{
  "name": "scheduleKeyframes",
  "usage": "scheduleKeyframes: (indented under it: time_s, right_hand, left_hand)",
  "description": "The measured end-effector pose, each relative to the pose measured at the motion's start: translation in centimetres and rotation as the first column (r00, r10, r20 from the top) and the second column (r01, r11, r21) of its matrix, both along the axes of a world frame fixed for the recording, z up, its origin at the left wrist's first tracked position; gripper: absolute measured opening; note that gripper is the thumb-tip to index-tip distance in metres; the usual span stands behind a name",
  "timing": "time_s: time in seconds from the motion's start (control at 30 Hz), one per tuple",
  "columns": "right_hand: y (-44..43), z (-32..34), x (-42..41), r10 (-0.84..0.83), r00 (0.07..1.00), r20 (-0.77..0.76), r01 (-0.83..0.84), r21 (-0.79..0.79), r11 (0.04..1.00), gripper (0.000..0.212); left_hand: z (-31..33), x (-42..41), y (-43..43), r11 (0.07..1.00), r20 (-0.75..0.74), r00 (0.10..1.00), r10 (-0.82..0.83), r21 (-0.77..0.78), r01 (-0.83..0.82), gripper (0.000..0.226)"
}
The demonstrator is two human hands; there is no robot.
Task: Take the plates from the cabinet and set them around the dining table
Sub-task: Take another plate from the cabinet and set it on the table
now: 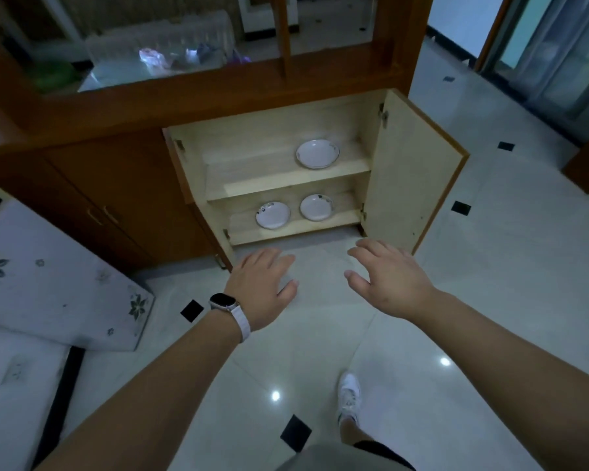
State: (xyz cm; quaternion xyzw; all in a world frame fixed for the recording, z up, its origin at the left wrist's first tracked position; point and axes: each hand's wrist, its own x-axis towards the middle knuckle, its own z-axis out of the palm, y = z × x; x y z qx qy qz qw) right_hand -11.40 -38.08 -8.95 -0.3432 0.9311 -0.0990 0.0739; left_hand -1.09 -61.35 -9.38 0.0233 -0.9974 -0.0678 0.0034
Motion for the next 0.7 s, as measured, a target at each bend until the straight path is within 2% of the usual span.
scheduleKeyframes:
  time_s: [0.3, 0.37, 0.47, 0.7]
  right_hand:
    - [-1.0, 1.1, -15.8, -0.003, 1.0, 0.02, 0.004, -0.035, 0.999, 0.055]
    - [-1.5, 1.3, -17.9, -0.007, 1.0, 0.021, 0.008, -0.065, 0.998, 0.058]
    - [-2.4, 1.0, -20.9, -0.017, 1.0, 0.007, 0.018, -0.088, 0.996, 0.05]
    - [-5.4, -1.1, -26.8, -0.032, 0.999, 0.04, 0.033, -0.042, 0.999, 0.048]
  left_hand:
    - [1.1, -14.6, -1.7, 0.997, -0.041, 0.996, 0.082, 0.011, -0.082, 0.053]
    - [1.3, -16.8, -2.3, 0.997, -0.035, 0.997, 0.075, -0.004, -0.075, 0.053]
    - [1.3, -19.9, -3.3, 0.997, -0.043, 0.996, 0.079, 0.01, -0.079, 0.056]
    - [-0.4, -27.1, -6.8, 0.999, -0.067, 0.997, 0.031, -0.013, -0.032, 0.051]
